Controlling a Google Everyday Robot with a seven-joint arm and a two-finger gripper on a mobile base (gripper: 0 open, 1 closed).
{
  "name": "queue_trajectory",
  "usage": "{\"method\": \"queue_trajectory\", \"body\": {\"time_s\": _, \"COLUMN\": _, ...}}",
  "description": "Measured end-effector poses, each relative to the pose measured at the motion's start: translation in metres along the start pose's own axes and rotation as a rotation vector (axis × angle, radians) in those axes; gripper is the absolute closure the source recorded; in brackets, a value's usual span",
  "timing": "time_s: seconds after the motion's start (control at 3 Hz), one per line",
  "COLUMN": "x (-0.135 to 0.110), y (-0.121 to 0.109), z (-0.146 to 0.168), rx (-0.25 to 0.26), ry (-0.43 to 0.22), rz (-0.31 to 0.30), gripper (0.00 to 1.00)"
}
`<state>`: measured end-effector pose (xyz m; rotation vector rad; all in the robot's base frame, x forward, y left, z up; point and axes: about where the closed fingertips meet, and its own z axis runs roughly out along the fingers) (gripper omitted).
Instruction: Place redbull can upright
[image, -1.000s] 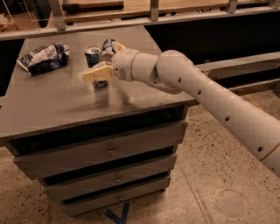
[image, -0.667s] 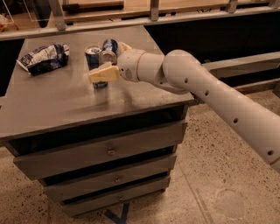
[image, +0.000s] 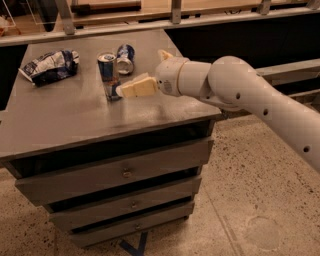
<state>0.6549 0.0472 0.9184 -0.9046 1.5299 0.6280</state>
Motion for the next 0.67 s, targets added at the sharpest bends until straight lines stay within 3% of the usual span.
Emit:
{"method": "queue_trajectory", "body": {"time_s": 0.33, "x": 0.0073, "y": -0.0067, "z": -0.0256, "rx": 0.08, "ry": 0.086, "rz": -0.002, "gripper": 0.0}}
{"method": "queue_trajectory", "body": {"time_s": 0.67, "x": 0.0055, "y": -0.0095, "z": -0.032, "rx": 0.095, "ry": 0.098, "rz": 0.004, "gripper": 0.0}}
